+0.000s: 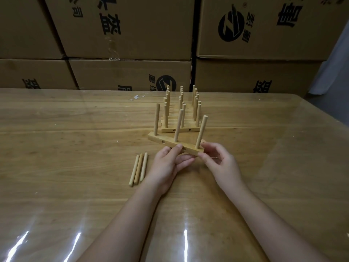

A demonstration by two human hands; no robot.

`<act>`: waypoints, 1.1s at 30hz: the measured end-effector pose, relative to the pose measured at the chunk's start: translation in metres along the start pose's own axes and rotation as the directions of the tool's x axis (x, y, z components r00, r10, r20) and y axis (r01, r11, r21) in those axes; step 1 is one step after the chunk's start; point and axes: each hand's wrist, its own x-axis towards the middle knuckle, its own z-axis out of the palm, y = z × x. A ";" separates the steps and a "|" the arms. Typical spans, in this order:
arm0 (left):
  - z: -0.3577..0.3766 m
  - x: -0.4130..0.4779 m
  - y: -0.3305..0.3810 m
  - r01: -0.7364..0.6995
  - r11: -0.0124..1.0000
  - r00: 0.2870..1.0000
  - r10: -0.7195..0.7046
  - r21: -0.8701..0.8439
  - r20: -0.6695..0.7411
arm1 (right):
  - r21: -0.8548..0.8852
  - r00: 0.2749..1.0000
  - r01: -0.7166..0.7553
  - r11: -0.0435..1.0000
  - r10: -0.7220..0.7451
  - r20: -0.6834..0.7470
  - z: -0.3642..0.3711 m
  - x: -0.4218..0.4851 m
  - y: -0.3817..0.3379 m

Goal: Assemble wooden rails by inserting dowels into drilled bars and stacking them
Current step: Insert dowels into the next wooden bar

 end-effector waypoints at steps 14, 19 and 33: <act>-0.012 0.001 0.009 -0.187 0.969 0.962 0.148 -0.160 -0.228 | 0.212 0.983 -0.111 0.971 0.139 -0.123 -0.026 0.016 0.005; -0.013 -0.001 0.009 -0.177 0.979 0.959 0.150 -0.099 -0.240 | 0.167 0.980 -0.144 0.975 0.164 -0.110 -0.035 0.020 0.010; -0.014 -0.008 0.016 0.003 0.626 0.954 0.231 0.780 -0.189 | 0.083 0.980 -0.173 0.981 0.180 -0.090 -0.040 0.028 0.029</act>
